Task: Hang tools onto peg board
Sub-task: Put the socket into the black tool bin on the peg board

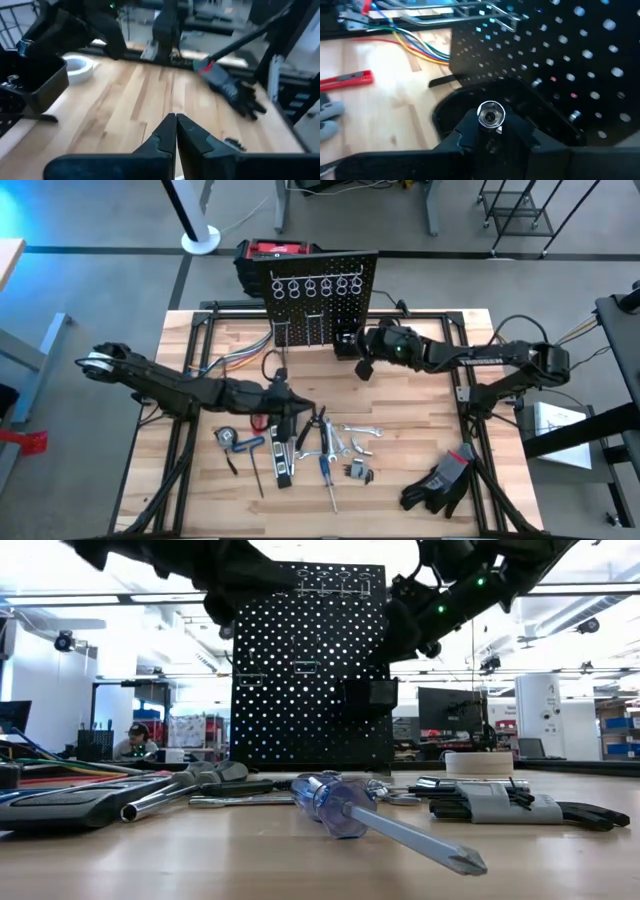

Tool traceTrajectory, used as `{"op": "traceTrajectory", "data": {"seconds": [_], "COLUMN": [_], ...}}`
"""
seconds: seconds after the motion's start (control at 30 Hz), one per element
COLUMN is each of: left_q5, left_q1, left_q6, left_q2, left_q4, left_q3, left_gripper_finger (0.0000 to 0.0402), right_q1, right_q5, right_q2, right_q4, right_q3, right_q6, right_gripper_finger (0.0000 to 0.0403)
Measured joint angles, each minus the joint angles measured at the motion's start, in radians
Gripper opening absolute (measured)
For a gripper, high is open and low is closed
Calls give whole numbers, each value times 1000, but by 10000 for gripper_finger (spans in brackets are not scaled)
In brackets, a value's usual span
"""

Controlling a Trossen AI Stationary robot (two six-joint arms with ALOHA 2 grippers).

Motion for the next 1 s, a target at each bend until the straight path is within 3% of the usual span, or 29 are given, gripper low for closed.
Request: {"op": "traceTrajectory", "data": {"seconds": [0.1, 0.33, 0.47, 0.53, 0.73, 0.9, 1.0], "left_q5": [-8, -73, 183, 238, 257, 262, 261], "left_q1": [-5, 0, 77, 98, 126, 124, 122], "left_q6": [-16, -30, -49, -10, 154, 162, 148], "left_q2": [31, 148, 167, 166, 166, 205, 236], "left_q4": [-77, -39, 22, 56, 81, 159, 273], "left_q3": [43, 63, 57, 39, 5, -49, -85], "left_gripper_finger": [0, 0, 0, 0, 0, 0, 0], "right_q1": [-16, -20, -8, 11, 171, 358, 449], "right_q5": [0, -2, -43, -93, -212, -191, -119], "right_q2": [1, -2, -28, -60, -142, -113, -62], "right_q4": [6, 26, -19, -81, -277, -254, -257], "right_q3": [0, 18, 21, 21, -3, -48, -63], "right_q6": [0, 33, 70, 107, 188, 275, 344], "right_gripper_finger": [95, 189, 222, 233, 237, 216, 205]}}
